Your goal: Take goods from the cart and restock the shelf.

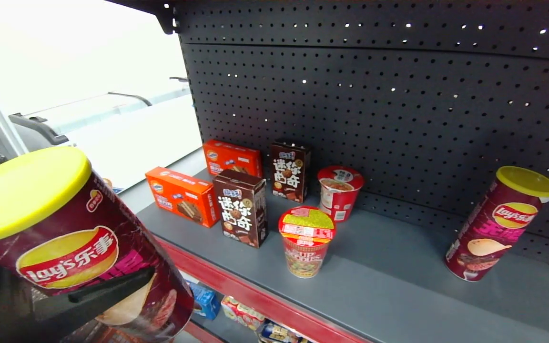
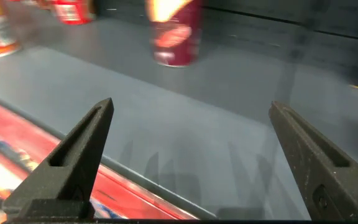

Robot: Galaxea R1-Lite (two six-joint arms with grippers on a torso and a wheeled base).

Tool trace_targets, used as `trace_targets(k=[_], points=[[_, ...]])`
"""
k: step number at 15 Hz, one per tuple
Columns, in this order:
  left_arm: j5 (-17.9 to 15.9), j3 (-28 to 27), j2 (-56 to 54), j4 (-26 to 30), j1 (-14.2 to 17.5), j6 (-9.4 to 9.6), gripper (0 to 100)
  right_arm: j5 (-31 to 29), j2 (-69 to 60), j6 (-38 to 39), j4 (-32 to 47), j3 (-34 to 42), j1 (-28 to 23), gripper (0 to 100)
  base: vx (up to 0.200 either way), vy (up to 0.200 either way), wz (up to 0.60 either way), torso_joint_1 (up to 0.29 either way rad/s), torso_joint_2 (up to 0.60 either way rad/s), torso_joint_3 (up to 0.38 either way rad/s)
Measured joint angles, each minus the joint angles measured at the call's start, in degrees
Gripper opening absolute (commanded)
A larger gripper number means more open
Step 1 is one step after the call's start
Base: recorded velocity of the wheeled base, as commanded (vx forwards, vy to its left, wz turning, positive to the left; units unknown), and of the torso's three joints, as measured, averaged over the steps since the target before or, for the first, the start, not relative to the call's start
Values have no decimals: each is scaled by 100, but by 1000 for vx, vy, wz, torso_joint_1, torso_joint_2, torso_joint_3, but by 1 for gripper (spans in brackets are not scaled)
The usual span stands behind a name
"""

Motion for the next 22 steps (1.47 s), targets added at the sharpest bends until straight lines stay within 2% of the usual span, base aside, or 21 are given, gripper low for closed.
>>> trace_targets(k=[5,10,15,20,22], points=[[-7,69,1,-4,0,-4,0,-2,0,0,-2,0,0,100,0,0,-600,1,0,3],[-7,67,4,-11,0,-6,0,0,0,0,-7,0,-2,100,0,0,0,0,0,0],[0,74,-5,-11,11,-88,0,0,0,0,-2,0,0,100,0,0,0,0,0,0],[1,168,-33,-23,32,-93,0,0,0,0,-2,0,-7,100,0,0,-600,-4,2,4],[1,212,-46,-9,38,-94,0,-2,0,0,2,0,0,100,0,0,0,0,0,0]])
